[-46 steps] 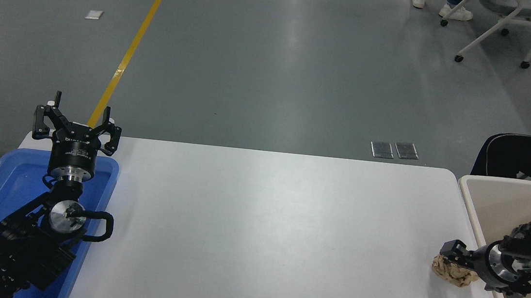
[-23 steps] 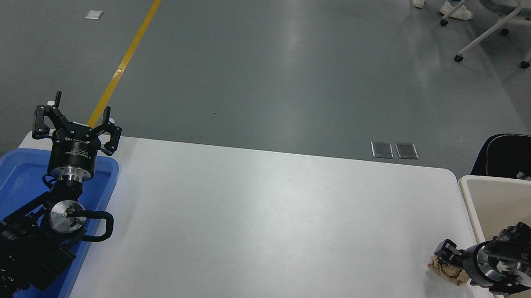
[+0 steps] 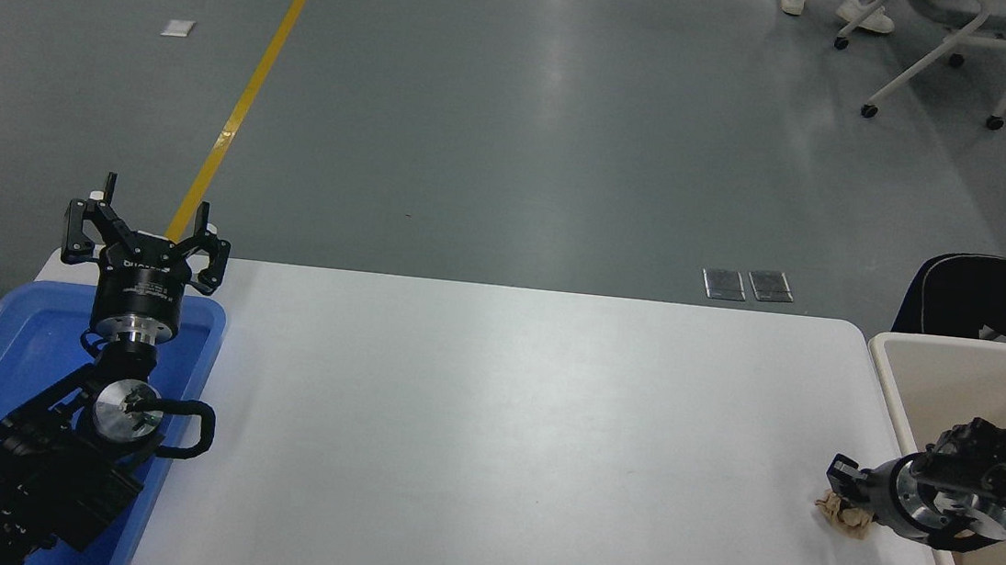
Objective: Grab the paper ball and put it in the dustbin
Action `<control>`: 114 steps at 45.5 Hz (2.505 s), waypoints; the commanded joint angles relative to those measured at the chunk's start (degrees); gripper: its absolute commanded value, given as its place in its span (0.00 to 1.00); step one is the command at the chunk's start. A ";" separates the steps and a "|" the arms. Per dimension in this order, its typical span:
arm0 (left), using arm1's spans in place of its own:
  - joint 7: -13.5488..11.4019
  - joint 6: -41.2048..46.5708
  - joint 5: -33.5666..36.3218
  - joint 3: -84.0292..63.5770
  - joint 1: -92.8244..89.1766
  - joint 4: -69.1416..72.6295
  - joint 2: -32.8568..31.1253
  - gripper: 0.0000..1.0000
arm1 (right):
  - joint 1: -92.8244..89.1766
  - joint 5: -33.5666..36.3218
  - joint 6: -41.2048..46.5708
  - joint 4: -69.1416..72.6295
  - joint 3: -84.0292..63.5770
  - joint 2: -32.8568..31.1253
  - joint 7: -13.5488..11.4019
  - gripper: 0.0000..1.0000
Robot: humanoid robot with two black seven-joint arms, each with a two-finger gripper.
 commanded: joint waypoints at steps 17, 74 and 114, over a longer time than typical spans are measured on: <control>0.06 0.00 0.00 0.02 0.00 -0.01 0.00 0.99 | 33.78 -9.43 14.50 33.51 -9.36 -21.99 0.05 0.00; 0.06 0.00 0.00 -0.07 0.00 -0.01 0.00 0.99 | 67.75 -17.17 37.89 34.51 -24.76 -34.39 -0.65 0.00; -0.03 0.00 0.00 -0.07 0.00 0.08 0.00 0.99 | -11.19 -5.92 0.27 -21.65 16.20 -7.33 -0.47 0.00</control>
